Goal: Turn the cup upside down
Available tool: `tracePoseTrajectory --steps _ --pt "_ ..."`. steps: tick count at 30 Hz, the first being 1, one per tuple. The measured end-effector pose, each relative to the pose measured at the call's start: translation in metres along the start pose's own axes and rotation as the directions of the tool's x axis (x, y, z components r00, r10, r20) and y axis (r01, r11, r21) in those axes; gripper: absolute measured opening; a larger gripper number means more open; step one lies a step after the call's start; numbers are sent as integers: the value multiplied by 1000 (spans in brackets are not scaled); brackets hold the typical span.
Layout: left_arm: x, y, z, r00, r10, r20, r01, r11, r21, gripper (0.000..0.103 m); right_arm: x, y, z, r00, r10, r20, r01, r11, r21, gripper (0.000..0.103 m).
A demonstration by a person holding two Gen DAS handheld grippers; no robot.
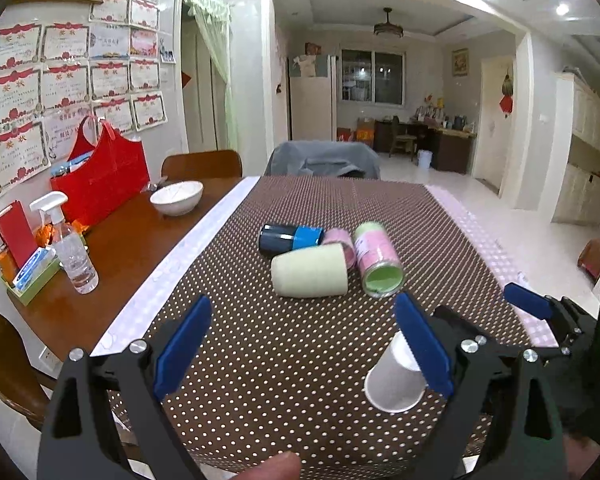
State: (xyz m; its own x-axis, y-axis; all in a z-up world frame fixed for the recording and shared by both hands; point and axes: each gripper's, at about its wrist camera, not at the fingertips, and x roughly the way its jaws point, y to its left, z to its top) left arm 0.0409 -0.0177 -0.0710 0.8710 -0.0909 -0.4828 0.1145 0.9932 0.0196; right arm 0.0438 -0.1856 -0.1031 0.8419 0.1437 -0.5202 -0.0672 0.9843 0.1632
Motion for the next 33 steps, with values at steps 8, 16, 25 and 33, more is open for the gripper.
tracePoseTrajectory --steps 8,16,25,33 --pt "-33 -4 15 998 13 65 -13 1000 5 91 -25 -17 21 999 -51 -13 51 996 79 97" --pt "-52 -12 24 997 42 62 -44 998 40 91 -62 -19 33 996 -76 48 73 995 74 97" --pt "-75 -5 35 996 33 80 -34 999 11 91 -94 -3 35 985 -117 127 115 993 22 97" --pt "-97 -3 37 990 32 134 -31 999 -10 91 -106 11 36 981 -113 156 115 993 -3 97"
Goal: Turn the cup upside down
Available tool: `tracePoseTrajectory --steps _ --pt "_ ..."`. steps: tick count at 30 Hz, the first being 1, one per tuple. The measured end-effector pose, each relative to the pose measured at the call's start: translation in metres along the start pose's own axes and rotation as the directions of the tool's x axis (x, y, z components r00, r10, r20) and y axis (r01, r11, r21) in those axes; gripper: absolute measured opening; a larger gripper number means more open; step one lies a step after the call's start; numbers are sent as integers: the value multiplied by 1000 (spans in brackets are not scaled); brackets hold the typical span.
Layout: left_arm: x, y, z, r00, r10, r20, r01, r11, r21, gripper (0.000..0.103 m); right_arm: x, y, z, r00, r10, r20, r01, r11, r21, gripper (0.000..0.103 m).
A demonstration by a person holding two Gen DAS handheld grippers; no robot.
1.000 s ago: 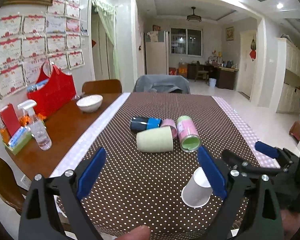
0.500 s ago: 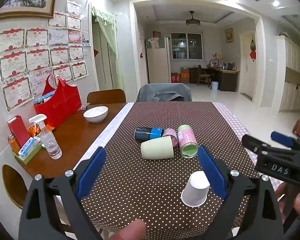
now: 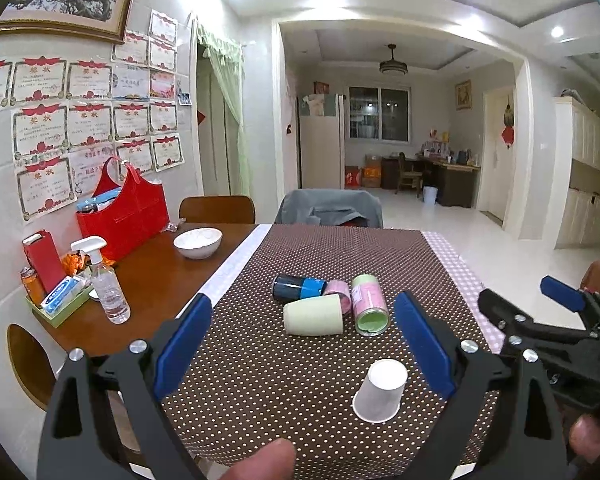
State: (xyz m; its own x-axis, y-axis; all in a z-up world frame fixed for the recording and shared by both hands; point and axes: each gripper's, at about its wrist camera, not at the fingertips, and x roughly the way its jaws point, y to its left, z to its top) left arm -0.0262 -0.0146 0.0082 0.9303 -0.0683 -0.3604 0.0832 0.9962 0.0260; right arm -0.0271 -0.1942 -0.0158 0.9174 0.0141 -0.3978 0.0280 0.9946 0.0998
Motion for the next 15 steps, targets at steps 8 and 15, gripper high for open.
tracePoseTrajectory --steps 8,15 --pt "-9 -3 2 1000 8 30 -9 1000 10 91 -9 3 4 999 -12 34 12 1000 -10 97" --pt "-14 -3 2 999 11 39 -11 1000 2 91 -16 3 7 998 -16 57 17 1000 -9 97"
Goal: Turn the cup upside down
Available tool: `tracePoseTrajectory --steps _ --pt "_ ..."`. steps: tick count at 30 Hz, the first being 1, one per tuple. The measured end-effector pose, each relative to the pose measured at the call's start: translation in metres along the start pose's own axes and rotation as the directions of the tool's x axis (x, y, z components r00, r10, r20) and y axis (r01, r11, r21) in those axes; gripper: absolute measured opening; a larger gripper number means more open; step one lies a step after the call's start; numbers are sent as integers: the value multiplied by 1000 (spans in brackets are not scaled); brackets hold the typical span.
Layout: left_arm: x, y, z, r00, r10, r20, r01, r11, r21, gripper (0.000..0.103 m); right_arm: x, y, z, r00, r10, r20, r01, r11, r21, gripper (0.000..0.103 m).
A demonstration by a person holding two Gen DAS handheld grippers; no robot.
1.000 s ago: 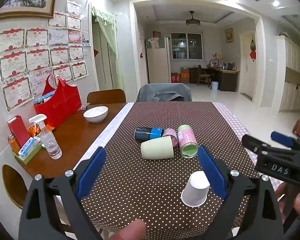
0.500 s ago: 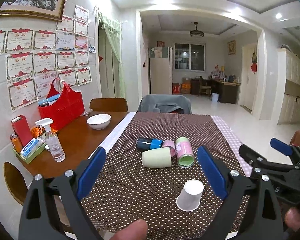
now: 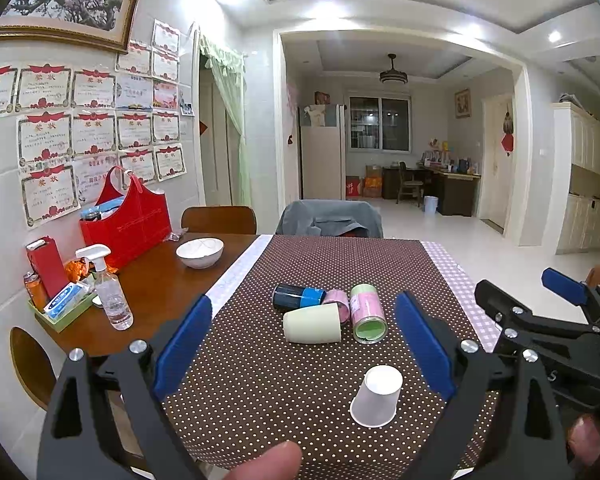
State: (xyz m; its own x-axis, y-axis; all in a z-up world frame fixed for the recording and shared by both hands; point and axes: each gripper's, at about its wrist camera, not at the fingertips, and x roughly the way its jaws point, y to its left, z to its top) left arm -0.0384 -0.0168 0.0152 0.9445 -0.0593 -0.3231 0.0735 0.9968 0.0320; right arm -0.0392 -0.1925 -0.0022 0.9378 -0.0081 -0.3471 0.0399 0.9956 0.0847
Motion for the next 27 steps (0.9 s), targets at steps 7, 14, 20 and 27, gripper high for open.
tracePoseTrajectory --steps 7,14,20,27 --pt "-2 0 2 1000 1 7 -1 1000 -2 91 -5 3 3 1000 5 16 -5 1000 -1 97" --pt "-2 1 2 1000 -6 2 6 1000 -8 91 -8 1 5 1000 4 23 -4 1000 0 97" --pt "-2 2 1 1000 -26 6 27 1000 -10 91 -8 1 5 1000 5 20 -5 1000 4 97" --pt "-1 4 1 1000 -21 -1 21 999 -29 91 -11 4 6 1000 13 22 -13 1000 -1 97"
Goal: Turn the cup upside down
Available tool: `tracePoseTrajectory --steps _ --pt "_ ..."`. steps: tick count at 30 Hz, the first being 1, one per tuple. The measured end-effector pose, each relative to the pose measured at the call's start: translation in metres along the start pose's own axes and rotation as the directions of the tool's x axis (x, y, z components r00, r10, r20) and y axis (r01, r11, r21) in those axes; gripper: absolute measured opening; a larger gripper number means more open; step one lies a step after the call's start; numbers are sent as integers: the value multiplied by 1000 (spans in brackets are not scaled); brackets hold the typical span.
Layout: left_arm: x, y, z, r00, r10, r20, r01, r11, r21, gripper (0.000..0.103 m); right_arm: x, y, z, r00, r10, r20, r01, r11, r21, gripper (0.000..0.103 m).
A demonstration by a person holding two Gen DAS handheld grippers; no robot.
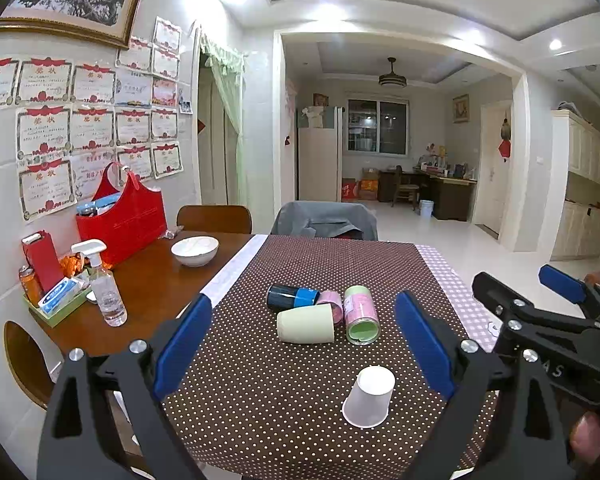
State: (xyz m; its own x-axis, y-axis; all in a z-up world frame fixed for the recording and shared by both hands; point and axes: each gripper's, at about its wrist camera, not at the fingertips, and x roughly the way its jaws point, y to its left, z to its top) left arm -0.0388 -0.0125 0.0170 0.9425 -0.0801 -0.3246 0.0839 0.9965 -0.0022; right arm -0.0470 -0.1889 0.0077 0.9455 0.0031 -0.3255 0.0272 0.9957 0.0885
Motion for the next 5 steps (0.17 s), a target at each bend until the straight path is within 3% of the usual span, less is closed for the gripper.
tracePoseTrajectory --steps 5 --pt "0 1 1 1000 10 3 -10 1000 0 91 0 -1 1 1000 0 1 0 1000 1 97"
